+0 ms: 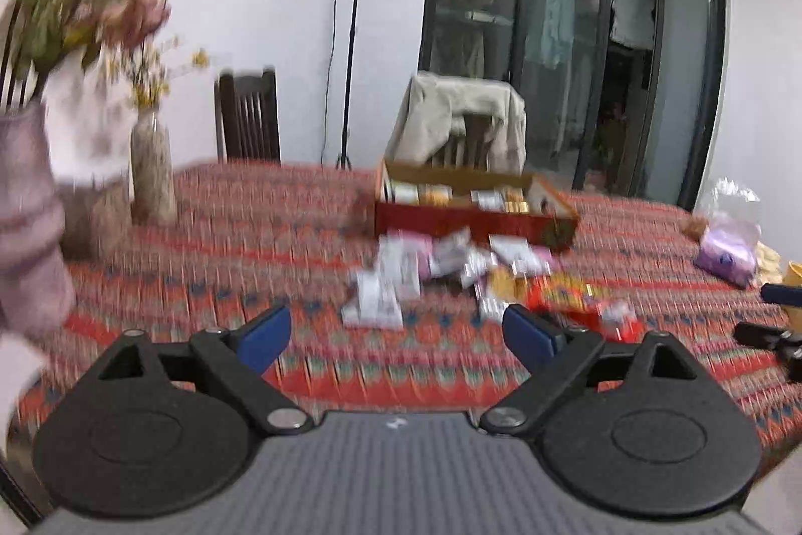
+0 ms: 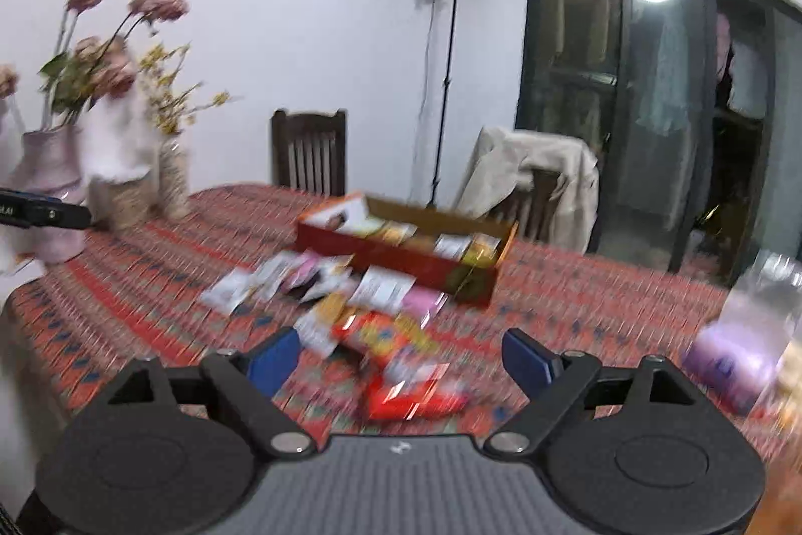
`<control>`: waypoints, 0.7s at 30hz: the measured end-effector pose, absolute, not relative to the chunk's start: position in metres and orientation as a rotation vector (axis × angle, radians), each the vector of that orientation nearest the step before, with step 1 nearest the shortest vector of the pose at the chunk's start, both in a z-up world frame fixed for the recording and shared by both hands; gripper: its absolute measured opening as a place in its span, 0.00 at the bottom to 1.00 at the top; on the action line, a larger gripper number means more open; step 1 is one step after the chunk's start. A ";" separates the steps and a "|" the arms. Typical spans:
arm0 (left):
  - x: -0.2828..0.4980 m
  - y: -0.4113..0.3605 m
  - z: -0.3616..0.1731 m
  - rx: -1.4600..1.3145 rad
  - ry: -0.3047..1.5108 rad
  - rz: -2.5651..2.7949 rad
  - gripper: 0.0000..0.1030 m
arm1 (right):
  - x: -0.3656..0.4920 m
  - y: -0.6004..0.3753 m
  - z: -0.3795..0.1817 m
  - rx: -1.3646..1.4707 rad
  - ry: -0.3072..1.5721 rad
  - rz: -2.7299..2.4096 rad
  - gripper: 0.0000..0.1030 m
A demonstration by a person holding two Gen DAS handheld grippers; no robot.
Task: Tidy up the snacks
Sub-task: 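Withdraw both tools from the box toward the snack pile, then grasp a white packet with the left gripper while the right grasps another white packet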
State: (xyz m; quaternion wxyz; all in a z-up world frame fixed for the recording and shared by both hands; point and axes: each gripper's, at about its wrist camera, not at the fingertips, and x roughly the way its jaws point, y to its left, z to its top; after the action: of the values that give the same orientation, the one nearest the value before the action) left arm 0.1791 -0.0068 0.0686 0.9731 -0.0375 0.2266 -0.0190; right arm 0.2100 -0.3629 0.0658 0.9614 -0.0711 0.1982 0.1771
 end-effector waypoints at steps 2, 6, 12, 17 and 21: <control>0.171 -0.011 0.056 -0.064 0.495 -0.043 0.90 | 0.196 -0.361 0.046 -0.147 0.421 0.351 0.85; 0.168 -0.023 0.037 -0.019 0.557 -0.026 0.90 | 0.180 -0.362 0.013 -0.115 0.477 0.355 0.85; 0.178 -0.031 0.029 0.005 0.582 -0.032 0.90 | 0.166 -0.375 -0.007 -0.045 0.503 0.343 0.85; 0.208 -0.028 0.028 -0.022 0.592 -0.025 0.90 | 0.180 -0.381 -0.009 -0.018 0.496 0.320 0.85; 0.242 -0.024 0.022 -0.035 0.611 -0.016 0.88 | 0.202 -0.374 -0.008 -0.037 0.513 0.331 0.85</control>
State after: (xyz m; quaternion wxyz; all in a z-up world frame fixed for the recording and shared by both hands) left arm 0.2417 -0.0241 0.0218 0.9536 -0.0170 0.3006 -0.0079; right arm 0.2022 -0.3739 -0.0081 0.9535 -0.0183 0.2527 0.1631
